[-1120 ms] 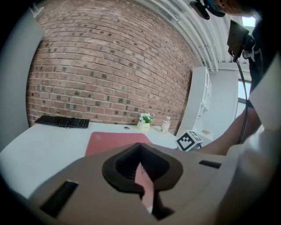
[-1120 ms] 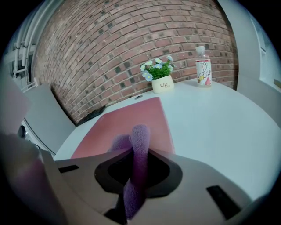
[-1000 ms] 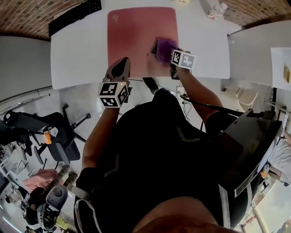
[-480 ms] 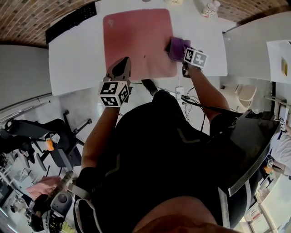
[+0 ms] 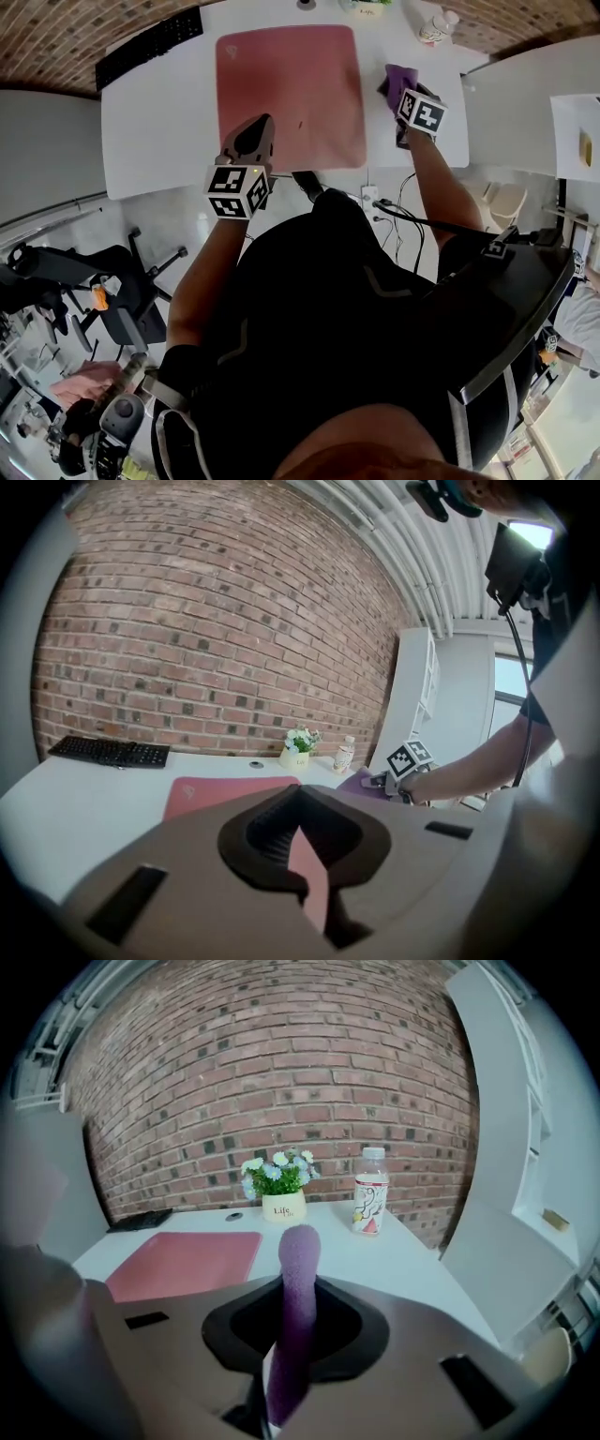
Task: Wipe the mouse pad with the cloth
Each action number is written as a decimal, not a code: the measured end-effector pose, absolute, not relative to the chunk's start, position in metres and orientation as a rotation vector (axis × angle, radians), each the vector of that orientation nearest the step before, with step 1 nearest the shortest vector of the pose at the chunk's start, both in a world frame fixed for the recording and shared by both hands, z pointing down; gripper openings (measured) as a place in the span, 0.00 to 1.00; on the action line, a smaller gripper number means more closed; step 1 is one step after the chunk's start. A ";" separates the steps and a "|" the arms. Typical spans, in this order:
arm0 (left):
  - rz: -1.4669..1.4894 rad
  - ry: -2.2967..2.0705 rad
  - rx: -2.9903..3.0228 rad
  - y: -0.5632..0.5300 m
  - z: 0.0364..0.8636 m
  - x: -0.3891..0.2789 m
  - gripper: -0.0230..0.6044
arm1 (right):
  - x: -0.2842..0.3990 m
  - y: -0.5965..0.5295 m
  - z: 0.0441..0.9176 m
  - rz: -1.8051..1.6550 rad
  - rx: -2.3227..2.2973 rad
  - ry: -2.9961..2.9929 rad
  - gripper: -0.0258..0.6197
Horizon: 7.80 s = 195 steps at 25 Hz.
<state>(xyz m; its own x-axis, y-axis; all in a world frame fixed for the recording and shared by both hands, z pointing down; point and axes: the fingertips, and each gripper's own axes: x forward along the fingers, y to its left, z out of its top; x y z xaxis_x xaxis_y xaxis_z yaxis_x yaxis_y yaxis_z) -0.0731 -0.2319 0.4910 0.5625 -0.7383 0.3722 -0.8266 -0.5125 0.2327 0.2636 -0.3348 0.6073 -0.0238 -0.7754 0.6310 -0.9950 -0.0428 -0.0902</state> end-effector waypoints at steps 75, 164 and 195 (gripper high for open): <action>0.189 -1.954 1.799 -0.177 0.486 -0.271 0.04 | -0.181 -0.365 0.664 0.708 0.890 -2.226 0.13; 0.331 -1.660 2.124 -0.240 0.481 -0.155 0.04 | 0.051 -0.498 0.665 1.077 1.495 -2.076 0.13; 0.374 -1.519 2.354 -0.239 0.464 -0.117 0.04 | 0.202 -0.470 0.600 0.804 1.807 -1.988 0.13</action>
<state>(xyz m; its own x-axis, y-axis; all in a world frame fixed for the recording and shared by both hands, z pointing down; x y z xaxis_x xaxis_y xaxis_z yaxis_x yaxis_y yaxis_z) -0.1173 -0.2388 0.4639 0.4023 -0.8321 0.3819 -0.9142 -0.3872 0.1195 0.2019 -0.4696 0.6002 -0.1367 -0.7929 0.5938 -0.9828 0.0332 -0.1819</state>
